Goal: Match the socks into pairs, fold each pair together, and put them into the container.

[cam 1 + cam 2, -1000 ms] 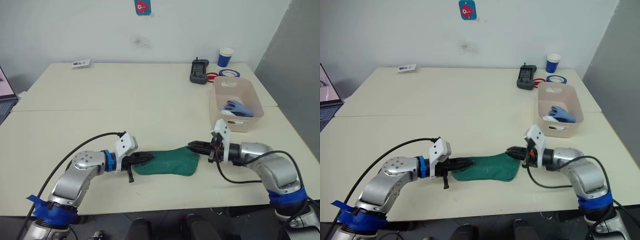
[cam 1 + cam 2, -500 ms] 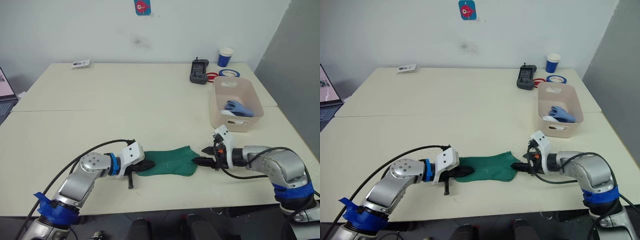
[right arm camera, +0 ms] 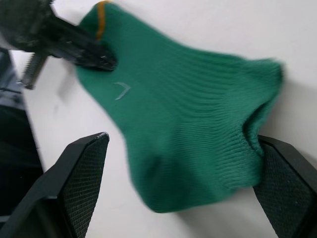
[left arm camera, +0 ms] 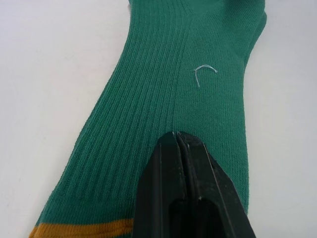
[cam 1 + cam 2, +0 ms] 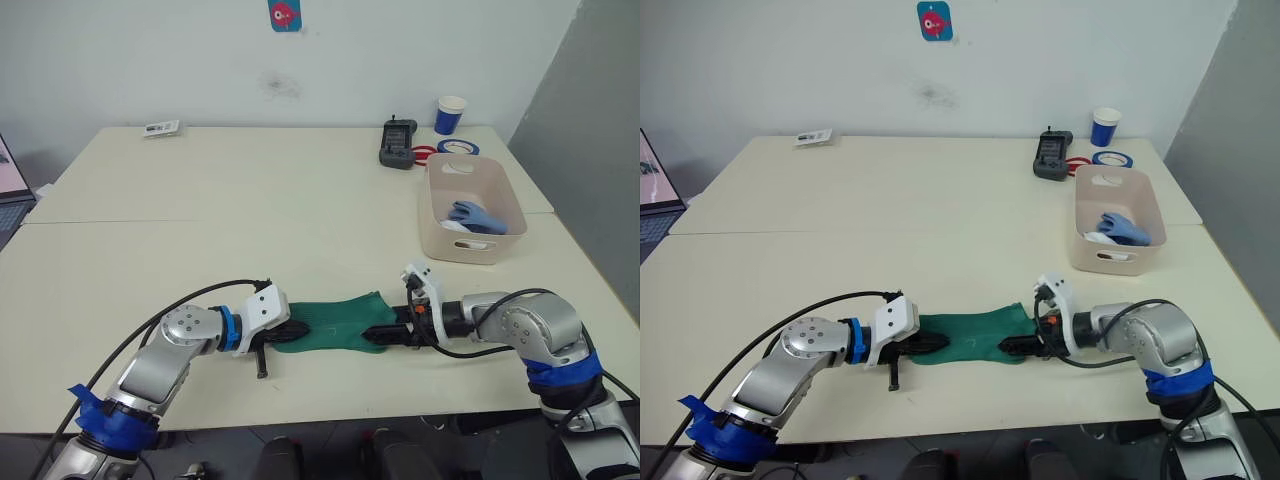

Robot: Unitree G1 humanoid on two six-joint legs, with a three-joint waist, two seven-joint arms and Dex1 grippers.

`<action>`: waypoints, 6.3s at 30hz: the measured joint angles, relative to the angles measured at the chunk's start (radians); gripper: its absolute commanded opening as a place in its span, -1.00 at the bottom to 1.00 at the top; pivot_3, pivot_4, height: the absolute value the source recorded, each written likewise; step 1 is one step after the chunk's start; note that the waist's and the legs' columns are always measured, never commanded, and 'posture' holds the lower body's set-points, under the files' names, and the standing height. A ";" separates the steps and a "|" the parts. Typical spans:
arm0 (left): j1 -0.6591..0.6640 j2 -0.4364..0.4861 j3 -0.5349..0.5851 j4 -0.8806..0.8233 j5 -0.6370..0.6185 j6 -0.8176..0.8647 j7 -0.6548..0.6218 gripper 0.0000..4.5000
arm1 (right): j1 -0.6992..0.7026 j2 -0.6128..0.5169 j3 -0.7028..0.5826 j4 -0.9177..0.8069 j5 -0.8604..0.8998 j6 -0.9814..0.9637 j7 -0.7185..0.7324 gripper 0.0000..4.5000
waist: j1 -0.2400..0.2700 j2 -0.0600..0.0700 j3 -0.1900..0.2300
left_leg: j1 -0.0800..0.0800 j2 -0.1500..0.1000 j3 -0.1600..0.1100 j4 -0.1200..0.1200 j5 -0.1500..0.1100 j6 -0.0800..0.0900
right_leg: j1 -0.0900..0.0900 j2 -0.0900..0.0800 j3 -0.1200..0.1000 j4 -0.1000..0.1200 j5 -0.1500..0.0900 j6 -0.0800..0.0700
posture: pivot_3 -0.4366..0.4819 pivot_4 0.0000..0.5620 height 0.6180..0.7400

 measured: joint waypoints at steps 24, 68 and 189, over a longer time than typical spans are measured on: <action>-0.022 0.032 0.094 -0.080 -0.188 0.130 -0.087 -1.00 | 0.065 -0.008 -0.248 0.002 0.176 0.201 -0.008 -0.99 | 0.000 0.000 0.001 | -0.002 -0.001 0.000 0.000 0.000 0.000 | -0.002 0.000 0.000 -0.001 0.000 0.000 | -0.05 -0.47 1.00; -0.042 -0.061 -0.081 -0.070 0.016 0.155 0.056 -1.00 | -0.112 0.124 0.016 0.029 0.134 0.049 -0.070 0.13 | 0.002 0.004 -0.002 | -0.001 -0.001 -0.001 0.000 0.000 0.000 | 0.000 0.004 0.001 -0.001 0.000 0.000 | -0.05 -0.47 1.00; -0.261 0.130 0.205 -0.145 -0.425 0.364 -0.174 0.92 | -0.074 0.275 -0.428 -0.040 0.277 0.277 -0.380 -1.00 | -0.005 0.005 0.003 | -0.011 0.002 -0.002 -0.002 0.000 0.000 | -0.011 0.017 0.004 0.000 0.000 -0.004 | -0.05 -0.47 1.00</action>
